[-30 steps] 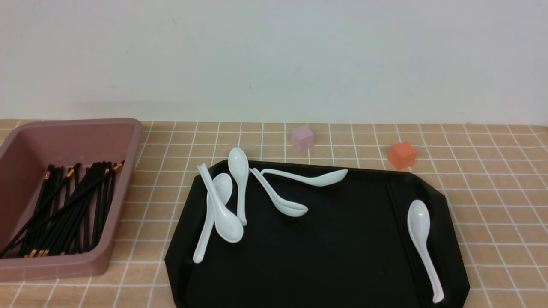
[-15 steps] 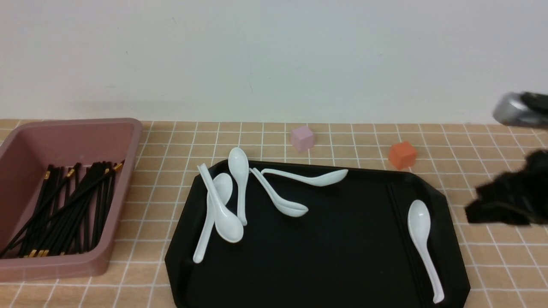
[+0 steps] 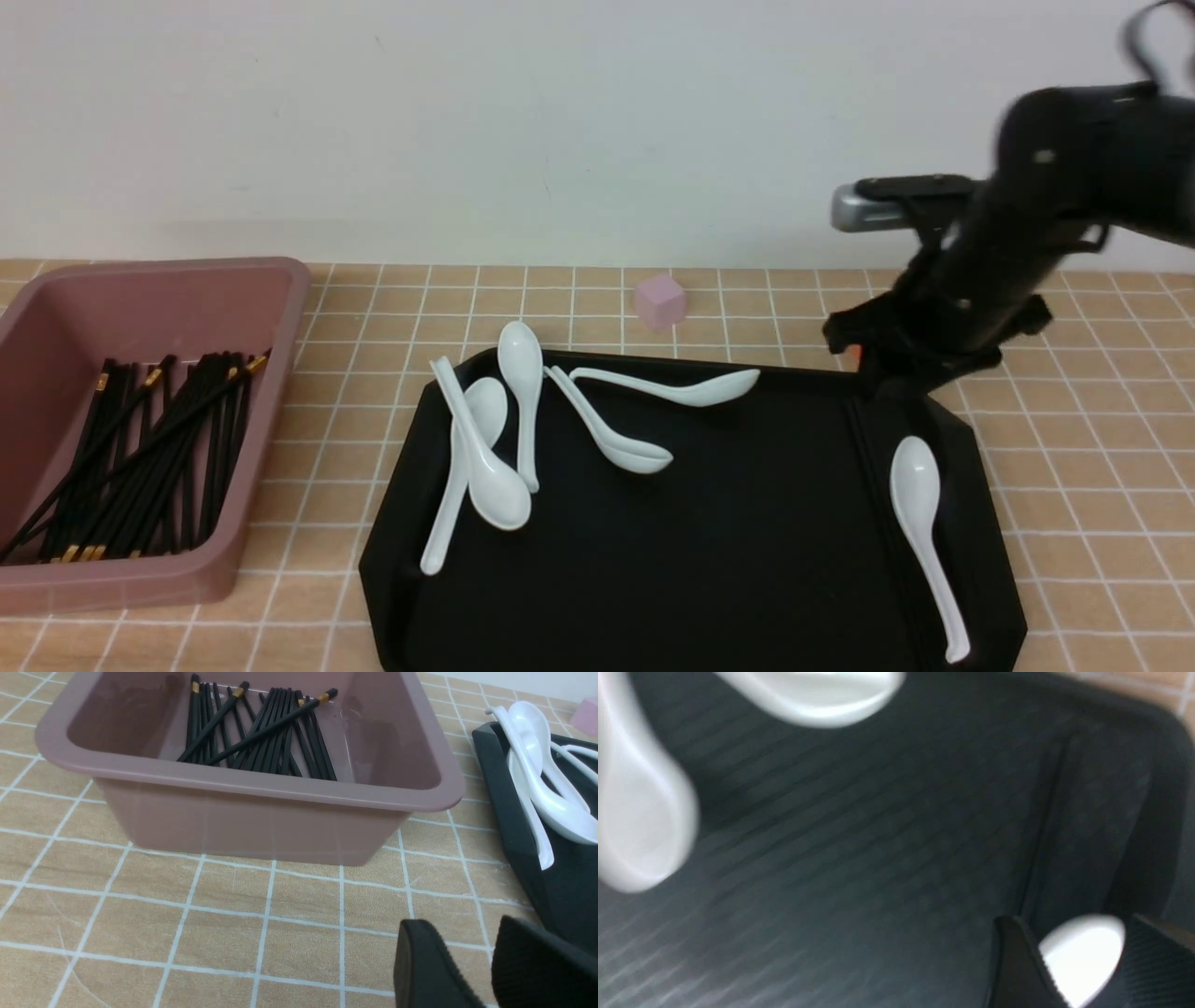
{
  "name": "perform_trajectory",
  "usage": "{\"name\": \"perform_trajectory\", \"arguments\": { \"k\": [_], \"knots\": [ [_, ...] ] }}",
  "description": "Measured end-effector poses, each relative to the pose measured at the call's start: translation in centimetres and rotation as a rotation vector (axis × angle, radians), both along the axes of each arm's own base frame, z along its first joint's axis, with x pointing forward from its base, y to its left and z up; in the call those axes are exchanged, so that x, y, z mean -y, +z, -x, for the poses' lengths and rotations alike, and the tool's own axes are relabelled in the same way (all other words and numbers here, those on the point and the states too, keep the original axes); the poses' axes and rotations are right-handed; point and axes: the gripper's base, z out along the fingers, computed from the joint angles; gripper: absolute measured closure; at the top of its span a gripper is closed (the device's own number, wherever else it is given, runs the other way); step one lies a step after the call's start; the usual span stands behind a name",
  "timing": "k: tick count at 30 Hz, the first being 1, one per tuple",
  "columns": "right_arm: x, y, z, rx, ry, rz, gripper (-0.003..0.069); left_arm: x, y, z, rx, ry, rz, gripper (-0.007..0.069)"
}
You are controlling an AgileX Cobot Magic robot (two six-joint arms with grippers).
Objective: On brown tablecloth take chopsticks from black tray and put them in box.
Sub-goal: 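Move the gripper over the chopsticks on the black tray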
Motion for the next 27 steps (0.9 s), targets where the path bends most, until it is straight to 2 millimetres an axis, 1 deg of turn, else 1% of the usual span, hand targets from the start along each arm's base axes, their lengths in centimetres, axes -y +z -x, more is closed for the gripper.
{"name": "perform_trajectory", "arguments": {
  "k": [1, 5, 7, 8, 11, 12, 14, 15, 22, 27],
  "knots": [
    [-0.1, -0.7, -0.8, -0.013, -0.001, 0.01, 0.0312, 0.0, 0.0, 0.0, 0.0, 0.0, 0.0, 0.0386],
    [-0.5, -3.0, -2.9, -0.05, -0.002, 0.025, 0.0307, 0.0, 0.0, 0.0, 0.0, 0.0, 0.0, 0.0386],
    [-0.6, -3.5, -3.3, -0.054, -0.001, 0.03, 0.0307, 0.0, 0.0, 0.0, 0.0, 0.0, 0.0, 0.0386],
    [-0.6, -4.5, -4.0, -0.067, 0.002, 0.046, 0.0307, 0.0, 0.0, 0.0, 0.0, 0.0, 0.0, 0.0386],
    [-0.6, -5.5, -4.7, -0.081, -0.004, 0.073, 0.0307, 0.0, 0.0, 0.0, 0.0, 0.0, 0.0, 0.0386],
    [-0.4, -6.3, -5.0, -0.091, -0.009, 0.096, 0.0307, 0.0, 0.0, 0.0, 0.0, 0.0, 0.0, 0.0386],
    [-0.4, -7.1, -5.2, -0.105, -0.019, 0.106, 0.0307, 0.0, 0.0, 0.0, 0.0, 0.0, 0.0, 0.0386],
    [-0.4, -7.4, -5.2, -0.113, -0.022, 0.109, 0.0307, 0.0, 0.0, 0.0, 0.0, 0.0, 0.0, 0.0386],
    [-0.6, -7.6, -5.4, -0.128, -0.033, 0.091, 0.0309, 0.0, 0.0, 0.0, 0.0, 0.0, 0.0, 0.0386],
    [-1.0, -7.7, -5.3, -0.143, -0.03, 0.087, 0.0345, 0.0, 0.0, 0.0, 0.0, 0.0, 0.0, 0.0386]
  ]
}}
